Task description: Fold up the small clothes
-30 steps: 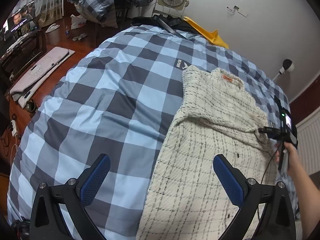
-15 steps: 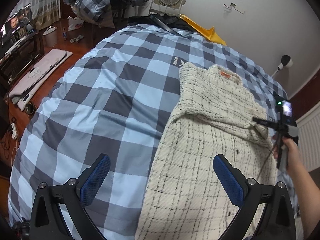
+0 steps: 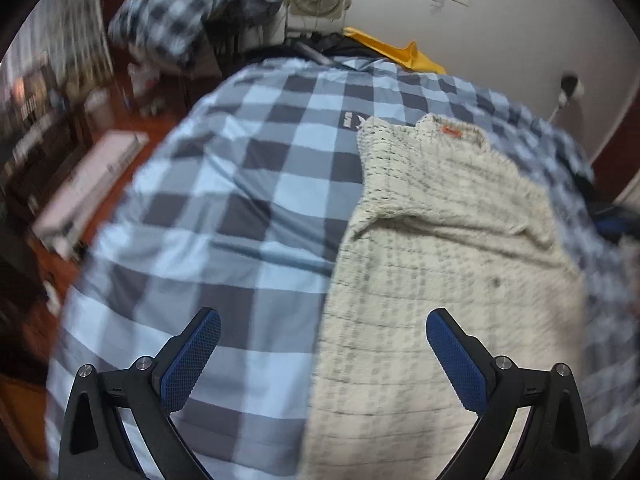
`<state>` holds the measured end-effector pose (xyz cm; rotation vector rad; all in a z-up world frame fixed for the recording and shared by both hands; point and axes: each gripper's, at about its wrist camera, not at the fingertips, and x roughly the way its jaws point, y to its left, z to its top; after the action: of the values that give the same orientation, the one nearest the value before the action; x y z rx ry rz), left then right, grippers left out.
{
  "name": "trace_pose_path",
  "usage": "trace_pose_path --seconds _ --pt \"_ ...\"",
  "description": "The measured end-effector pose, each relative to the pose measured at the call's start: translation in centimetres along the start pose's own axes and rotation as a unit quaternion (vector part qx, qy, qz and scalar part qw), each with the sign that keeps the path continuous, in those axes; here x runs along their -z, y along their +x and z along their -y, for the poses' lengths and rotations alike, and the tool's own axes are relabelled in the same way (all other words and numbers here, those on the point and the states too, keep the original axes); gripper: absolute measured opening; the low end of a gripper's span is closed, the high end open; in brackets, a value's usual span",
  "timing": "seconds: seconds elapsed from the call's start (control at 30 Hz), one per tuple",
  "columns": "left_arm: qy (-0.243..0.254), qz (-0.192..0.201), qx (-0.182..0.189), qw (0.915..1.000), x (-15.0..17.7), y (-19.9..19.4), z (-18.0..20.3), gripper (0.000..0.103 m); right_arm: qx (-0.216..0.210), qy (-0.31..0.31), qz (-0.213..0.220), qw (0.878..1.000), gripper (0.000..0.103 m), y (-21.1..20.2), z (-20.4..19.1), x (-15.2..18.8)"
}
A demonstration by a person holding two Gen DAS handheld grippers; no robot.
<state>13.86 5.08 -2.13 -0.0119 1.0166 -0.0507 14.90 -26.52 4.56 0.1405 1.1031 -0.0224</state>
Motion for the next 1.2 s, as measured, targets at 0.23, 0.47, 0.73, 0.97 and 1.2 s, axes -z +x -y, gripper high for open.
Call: trace_pose_path --seconds 0.23,0.47,0.73,0.97,1.2 --pt "0.157 0.071 -0.107 0.9792 4.5 -4.3 3.7 0.103 0.02 -0.059 0.034 0.997 0.076 -14.8 3.1 6.2" --pt "0.196 0.049 -0.05 0.9781 9.1 -5.8 4.9 0.103 0.044 -0.056 0.127 0.989 0.092 -24.4 8.0 12.4" --pt "0.171 -0.09 0.0 0.9812 11.0 -0.6 4.9 0.103 -0.026 0.039 -0.049 0.998 0.102 -8.6 11.7 15.5" --pt "0.108 -0.207 0.044 0.9714 12.5 4.2 3.3 0.102 -0.057 0.139 -0.193 0.97 0.102 7.1 16.7 17.2" --pt "0.075 -0.264 0.036 0.9609 13.8 7.7 3.0 0.102 -0.063 0.156 -0.264 0.95 0.102 16.6 17.4 19.0"
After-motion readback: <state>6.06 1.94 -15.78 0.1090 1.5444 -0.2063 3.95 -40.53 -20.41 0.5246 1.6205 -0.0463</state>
